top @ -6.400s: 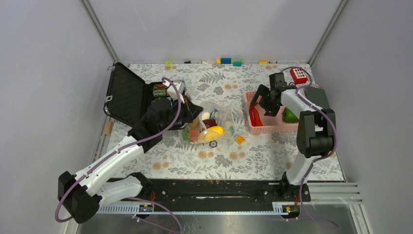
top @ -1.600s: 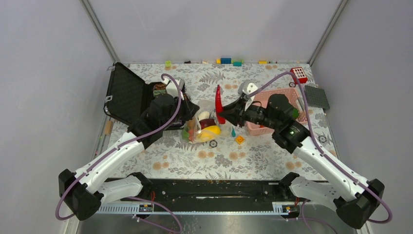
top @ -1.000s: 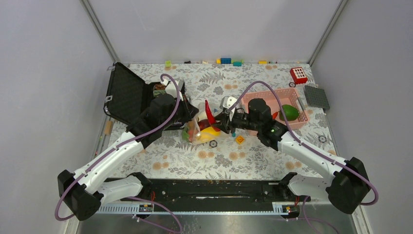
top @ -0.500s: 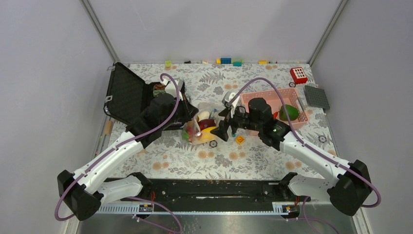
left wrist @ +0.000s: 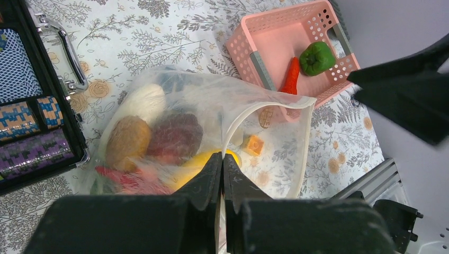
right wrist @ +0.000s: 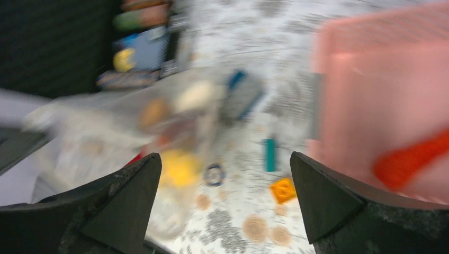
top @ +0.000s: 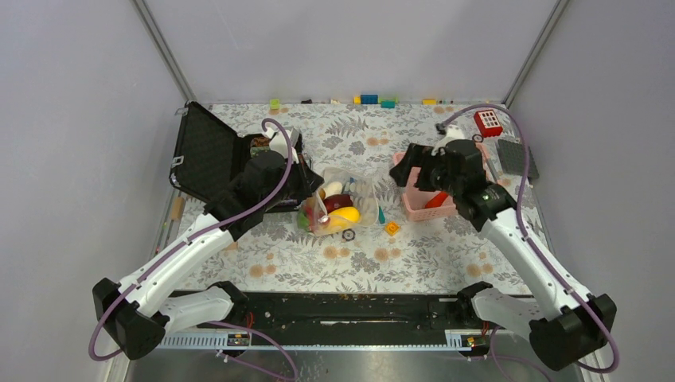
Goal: Place the food in the zip-top bag and seal the zipper
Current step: Pick up the fake vegetable from the bin.
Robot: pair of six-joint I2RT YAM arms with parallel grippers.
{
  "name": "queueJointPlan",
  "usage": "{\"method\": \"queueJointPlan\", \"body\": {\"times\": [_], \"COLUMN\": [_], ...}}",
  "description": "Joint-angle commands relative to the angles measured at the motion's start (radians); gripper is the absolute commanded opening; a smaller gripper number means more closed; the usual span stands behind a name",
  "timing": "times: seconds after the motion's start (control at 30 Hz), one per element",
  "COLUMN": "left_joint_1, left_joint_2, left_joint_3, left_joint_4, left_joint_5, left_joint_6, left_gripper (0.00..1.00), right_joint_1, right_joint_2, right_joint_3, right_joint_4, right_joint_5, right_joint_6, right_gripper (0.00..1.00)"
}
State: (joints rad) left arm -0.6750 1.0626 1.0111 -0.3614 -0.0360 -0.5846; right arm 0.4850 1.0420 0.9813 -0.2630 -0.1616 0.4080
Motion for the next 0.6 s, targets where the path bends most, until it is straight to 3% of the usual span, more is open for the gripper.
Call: {"method": "queueJointPlan", "body": {"times": [0.0,0.07,0.27,0.57], "left_joint_1": [0.004,0.004,0.004,0.004], "left_joint_2": [0.001,0.006,0.035,0.073], "left_joint_3": [0.037,0.031,0.036,0.054], "left_joint_4": [0.032,0.039,0.034,0.023], "left_joint_5": [0.023,0.031,0.031,0.066], "left_joint_6": [0.005,0.007,0.004,-0.016], "left_gripper": [0.0,0.0,0.0,0.0], "right_joint_1": [-0.147,-0.202,-0.379,-0.405], "right_joint_2": [0.074,0.13,0.347,0.604], "right_joint_3": [0.047,0.066,0.138,0.223], "right_joint_4": [-0.229,-0.26,-0.291,-0.305], "right_joint_5": [0.266,0.342,0.329,0.28], "right_joint_6": [0.123,0.115,0.141,0.202], "right_gripper": [1.0,1.0,0.99,1.0]}}
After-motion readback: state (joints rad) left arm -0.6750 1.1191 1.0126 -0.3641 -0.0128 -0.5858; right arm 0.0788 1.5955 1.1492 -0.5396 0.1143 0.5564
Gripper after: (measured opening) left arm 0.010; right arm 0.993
